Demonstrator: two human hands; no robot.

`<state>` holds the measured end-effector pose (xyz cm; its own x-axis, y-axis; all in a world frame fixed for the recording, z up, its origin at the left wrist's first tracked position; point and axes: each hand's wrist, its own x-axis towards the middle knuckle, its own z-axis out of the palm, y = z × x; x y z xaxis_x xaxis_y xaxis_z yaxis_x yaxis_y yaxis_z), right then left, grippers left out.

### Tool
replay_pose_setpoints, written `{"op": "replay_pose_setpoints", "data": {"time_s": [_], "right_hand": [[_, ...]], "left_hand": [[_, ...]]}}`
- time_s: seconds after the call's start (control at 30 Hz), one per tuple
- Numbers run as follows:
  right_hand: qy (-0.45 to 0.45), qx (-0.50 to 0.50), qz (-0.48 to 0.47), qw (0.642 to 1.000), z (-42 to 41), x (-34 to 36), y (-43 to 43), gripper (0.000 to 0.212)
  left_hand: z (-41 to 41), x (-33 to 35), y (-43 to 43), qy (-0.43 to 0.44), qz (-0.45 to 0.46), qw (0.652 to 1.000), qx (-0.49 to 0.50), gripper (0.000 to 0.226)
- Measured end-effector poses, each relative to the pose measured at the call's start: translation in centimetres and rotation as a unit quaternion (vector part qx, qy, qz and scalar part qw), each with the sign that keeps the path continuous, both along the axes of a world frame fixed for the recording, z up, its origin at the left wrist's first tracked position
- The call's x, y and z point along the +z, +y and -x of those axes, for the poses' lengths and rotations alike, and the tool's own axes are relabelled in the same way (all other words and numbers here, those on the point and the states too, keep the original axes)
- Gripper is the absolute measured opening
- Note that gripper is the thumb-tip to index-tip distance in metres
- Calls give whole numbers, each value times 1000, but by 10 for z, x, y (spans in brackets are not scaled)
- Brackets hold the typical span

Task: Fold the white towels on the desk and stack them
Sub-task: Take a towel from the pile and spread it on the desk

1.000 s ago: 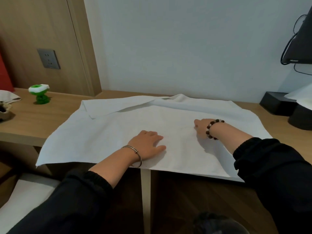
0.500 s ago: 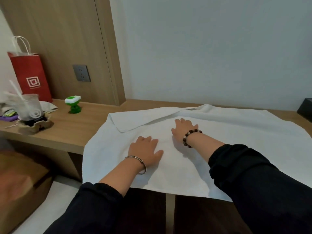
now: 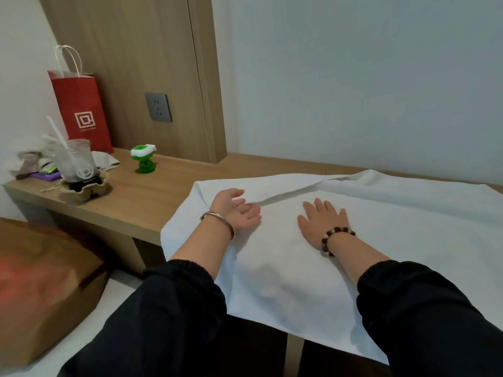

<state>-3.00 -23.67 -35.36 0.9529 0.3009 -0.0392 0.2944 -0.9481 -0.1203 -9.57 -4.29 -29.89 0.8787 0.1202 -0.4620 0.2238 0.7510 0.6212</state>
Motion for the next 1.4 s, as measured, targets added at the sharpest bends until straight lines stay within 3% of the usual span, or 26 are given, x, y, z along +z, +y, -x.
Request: {"op": "replay_pose_setpoints", "data": {"time_s": [0.07,0.2,0.27,0.33,0.37,0.4,0.47,0.53,0.57,0.6,0.73,0.9,1.0,1.07,1.17,1.3,1.4], "right_hand": [[-2,-1,-1,1000,-1,-1,0,57],[0,-1,-1,1000,-3,-3,0,58],[-1,-3,-1,1000,-4,-6,0,58],[-3,-7,0,1000,-6,-7,0,58],[-3,-7,0,1000,-7,-8,0,59],[-2,-7,1,1000,-7,-8,1,59],[-3,-7,2,1000,-7,-8,0,58],[-4,-9,3,1000,-7,-8,0,58],[-4,-10,4,1000,-7,-8,1,58],[-2,-10,6,1000,-7,-8,1,59],[5,8,11,1000,-4,-5,-1,59],[-1,71,67,995,-18,20,-10,52],[-49,76,96,991,-51,37,-2,51],[-47,69,102,991,-69,36,5,55],[-8,58,110,992,-88,19,13,57],[-16,26,42,999,-103,-4,17,57],[-25,16,40,999,-108,-11,16,59]], "left_hand": [[-17,4,5,-1,-18,999,33,48],[-57,39,18,-78,-89,986,120,16],[-80,61,27,-140,-102,976,132,25],[-100,71,32,-149,-252,952,94,44],[-105,69,29,-131,-386,913,37,52],[-108,63,24,-107,-516,849,-42,59],[-110,31,8,-35,-695,682,-225,65],[-107,-11,-8,15,-800,509,-316,63],[-101,-28,-14,25,-828,457,-325,61],[-95,-41,-18,32,-843,429,-322,58],[-88,-55,-13,52,-863,403,-300,56],[-94,-49,12,77,-876,412,-236,56],[-106,-47,30,53,-921,332,-198,55],[-117,-47,34,17,-930,304,-205,55],[-137,-49,41,9,-916,338,-218,55],[-163,-53,74,46,-887,402,-220,55],[-174,-52,100,95,-876,417,-222,57]]}}
